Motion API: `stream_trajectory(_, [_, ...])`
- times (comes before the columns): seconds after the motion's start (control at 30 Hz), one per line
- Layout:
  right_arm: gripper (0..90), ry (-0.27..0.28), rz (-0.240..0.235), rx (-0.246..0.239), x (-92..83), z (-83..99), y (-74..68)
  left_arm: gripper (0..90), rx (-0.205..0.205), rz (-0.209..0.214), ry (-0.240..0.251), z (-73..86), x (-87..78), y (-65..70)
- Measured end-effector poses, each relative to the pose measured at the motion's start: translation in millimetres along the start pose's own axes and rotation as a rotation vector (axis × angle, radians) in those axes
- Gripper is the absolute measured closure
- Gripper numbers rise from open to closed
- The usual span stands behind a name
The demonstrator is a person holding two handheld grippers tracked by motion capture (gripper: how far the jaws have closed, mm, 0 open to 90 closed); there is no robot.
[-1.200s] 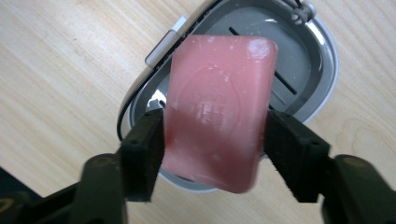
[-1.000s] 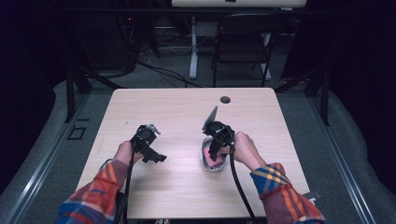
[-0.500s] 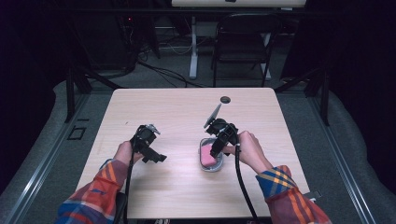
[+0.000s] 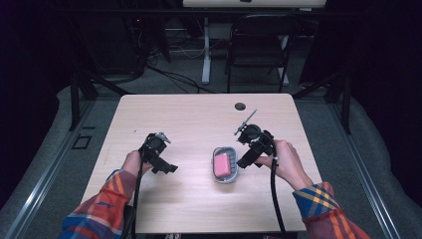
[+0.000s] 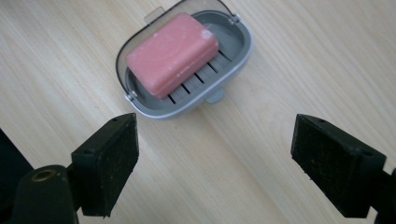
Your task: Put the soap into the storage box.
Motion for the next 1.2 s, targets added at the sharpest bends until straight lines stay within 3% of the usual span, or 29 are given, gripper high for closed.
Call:
stream_trajectory(0.17, [13.3, 0.026, 0.022, 0.008, -7.6, 12.6, 6.0, 0.0, 0.003, 0.002, 0.0, -0.4, 0.3, 0.7])
stream_trajectory(0.27, [7.3, 0.046, 0.033, 0.028, -12.8, 25.6, 13.3, 0.0, -0.001, 0.0, 0.003, -0.1, -0.1, 0.2])
stream_trajectory(0.47, [0.0, 0.046, 0.049, 0.055, -15.3, 46.9, 24.2, 0.0, 0.005, 0.002, 0.001, -0.4, 0.1, 1.1])
stream_trajectory(0.63, [0.0, 0.045, 0.07, 0.072, -13.0, 62.5, 30.6, 0.0, 0.004, 0.002, 0.001, -0.1, -0.2, 1.3])
stream_trajectory(0.8, [0.0, 0.048, 0.082, 0.095, -6.3, 86.6, 39.8, 0.0, 0.004, 0.003, -0.002, -0.5, 1.2, 2.4])
stream_trajectory(1.03, [0.0, 0.046, 0.088, 0.078, 6.3, 115.9, 44.0, 0.0, 0.009, 0.001, -0.006, -0.1, 0.9, 2.6])
stream_trajectory(1.2, [0.0, 0.051, 0.072, 0.129, 30.1, 149.0, 47.5, 0.0, 0.01, 0.004, -0.007, -0.2, 1.7, 2.8])
Point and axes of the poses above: each handheld gripper's, and its own axes: x roughly forward along the jaws, z roughly out of its underside, y roughly to its right, the point moved 4 cm from there along x, roughly forward along the jaws, and after that the axes turned 9 degrees about -z, right-handed, at the moved point
